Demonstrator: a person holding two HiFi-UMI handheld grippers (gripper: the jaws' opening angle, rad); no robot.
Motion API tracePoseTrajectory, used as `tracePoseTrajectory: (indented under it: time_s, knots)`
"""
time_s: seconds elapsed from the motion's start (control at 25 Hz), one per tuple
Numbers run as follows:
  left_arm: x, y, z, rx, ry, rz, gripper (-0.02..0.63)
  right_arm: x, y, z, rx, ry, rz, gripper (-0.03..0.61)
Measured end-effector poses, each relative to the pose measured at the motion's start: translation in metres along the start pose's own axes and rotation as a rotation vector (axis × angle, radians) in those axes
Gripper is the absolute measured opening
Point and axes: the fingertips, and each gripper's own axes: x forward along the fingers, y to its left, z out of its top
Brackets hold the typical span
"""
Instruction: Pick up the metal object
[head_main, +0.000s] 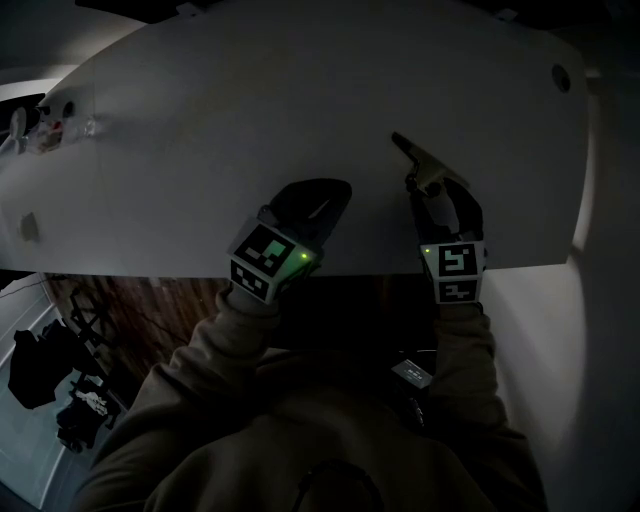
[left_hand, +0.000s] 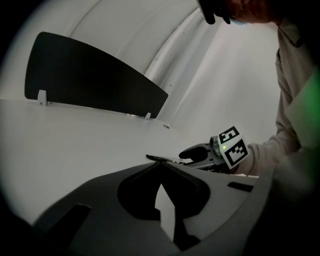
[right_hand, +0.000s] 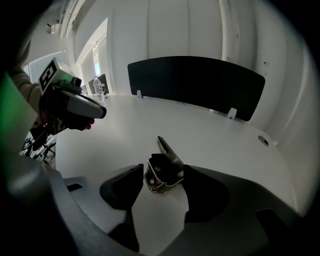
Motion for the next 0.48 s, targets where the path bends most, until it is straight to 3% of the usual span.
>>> tracePoseTrajectory:
  time_s: [0.12,0.48]
  knots:
    - [0.0005,0.0029,0.0012,-0.053,-0.022,-0.016,0.000,0.0044,0.0009,-0.0021,-0.023,0.018,-0.007,0.224]
    - [0.0013,0.0083,-0.0021,-0.045,0.001,-0.020,0.000,0.0113,-0.0057,-0.0026,-0.112,0.059,-0.070,0.215]
